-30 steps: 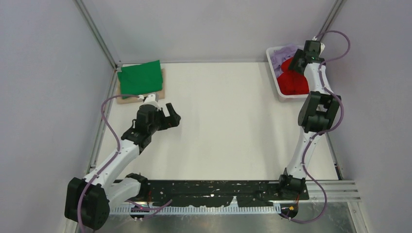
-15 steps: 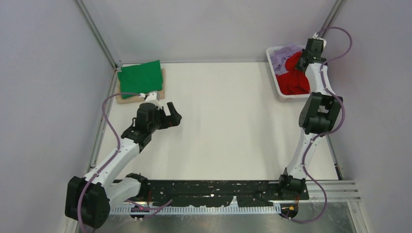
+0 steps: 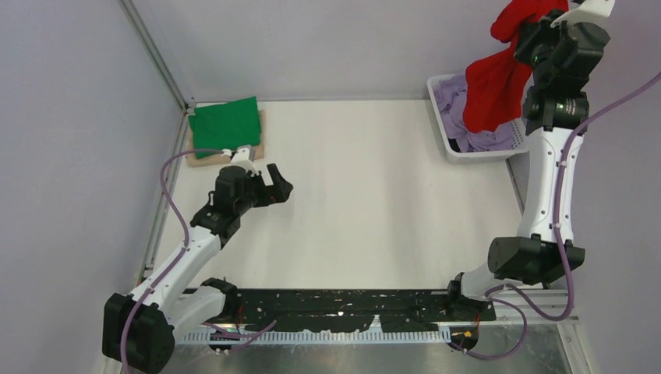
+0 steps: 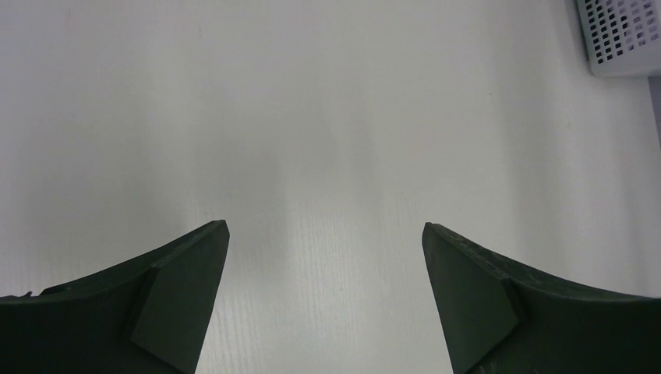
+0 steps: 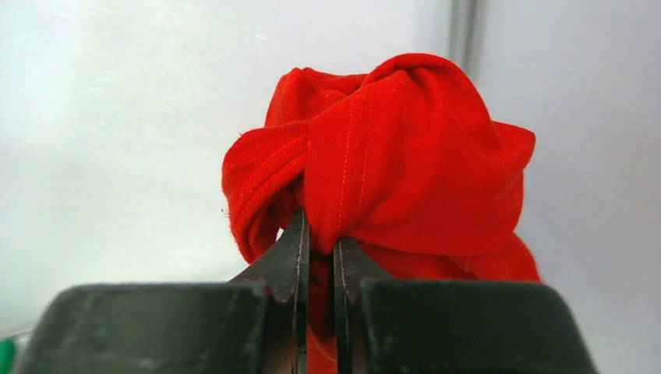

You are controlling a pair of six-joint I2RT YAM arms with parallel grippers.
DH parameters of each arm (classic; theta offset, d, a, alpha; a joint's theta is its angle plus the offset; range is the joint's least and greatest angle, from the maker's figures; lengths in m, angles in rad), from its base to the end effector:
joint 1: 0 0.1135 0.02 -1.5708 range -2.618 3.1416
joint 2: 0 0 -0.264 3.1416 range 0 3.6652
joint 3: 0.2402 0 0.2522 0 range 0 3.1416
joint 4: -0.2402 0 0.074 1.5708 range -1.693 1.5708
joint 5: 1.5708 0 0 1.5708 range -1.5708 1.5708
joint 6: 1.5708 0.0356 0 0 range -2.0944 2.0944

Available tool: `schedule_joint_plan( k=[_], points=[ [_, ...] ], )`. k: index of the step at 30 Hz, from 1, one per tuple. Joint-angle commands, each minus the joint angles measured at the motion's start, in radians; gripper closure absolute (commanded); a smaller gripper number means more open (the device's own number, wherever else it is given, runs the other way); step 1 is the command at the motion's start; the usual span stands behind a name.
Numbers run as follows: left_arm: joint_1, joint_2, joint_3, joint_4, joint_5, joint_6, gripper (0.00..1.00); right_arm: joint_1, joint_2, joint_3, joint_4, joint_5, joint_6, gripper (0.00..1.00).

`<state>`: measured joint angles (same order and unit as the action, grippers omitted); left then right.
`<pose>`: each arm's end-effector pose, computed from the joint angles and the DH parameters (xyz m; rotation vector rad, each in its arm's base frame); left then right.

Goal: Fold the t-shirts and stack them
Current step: Move the tshirt to the center of the board

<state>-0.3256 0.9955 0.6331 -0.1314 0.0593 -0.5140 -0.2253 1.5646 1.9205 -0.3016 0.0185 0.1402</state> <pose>0.2107 -0.0734 0.2523 -0.1616 2.1085 -0.5721 0.3278 -0.0758 0.5250 0.2903 1.4890 -0.0822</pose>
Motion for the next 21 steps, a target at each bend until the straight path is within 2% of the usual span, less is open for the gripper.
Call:
schedule_joint_plan(
  k=[1,3,6,12,15,21],
  points=[
    [-0.001,-0.062,0.002,0.021,0.018,0.004,0.00,0.034,-0.097,0.011,0.047,-0.303,0.085,0.95],
    [-0.001,-0.091,-0.001,0.004,0.017,0.000,0.00,0.064,-0.148,-0.011,0.052,-0.381,0.123,0.95],
    [-0.001,-0.158,-0.018,-0.009,0.008,-0.008,0.01,0.165,-0.249,-0.050,0.050,-0.400,0.156,0.95],
    [-0.001,-0.278,-0.047,-0.031,0.001,-0.018,0.00,0.442,-0.368,-0.113,-0.120,-0.251,0.209,0.95],
    [-0.001,-0.325,-0.051,-0.050,-0.009,-0.022,0.00,0.568,-0.439,-0.240,-0.105,-0.212,0.218,0.95],
    [-0.001,-0.393,-0.068,-0.080,-0.038,-0.041,0.01,0.759,-0.411,-0.303,-0.147,-0.341,0.233,0.95]
  ],
)
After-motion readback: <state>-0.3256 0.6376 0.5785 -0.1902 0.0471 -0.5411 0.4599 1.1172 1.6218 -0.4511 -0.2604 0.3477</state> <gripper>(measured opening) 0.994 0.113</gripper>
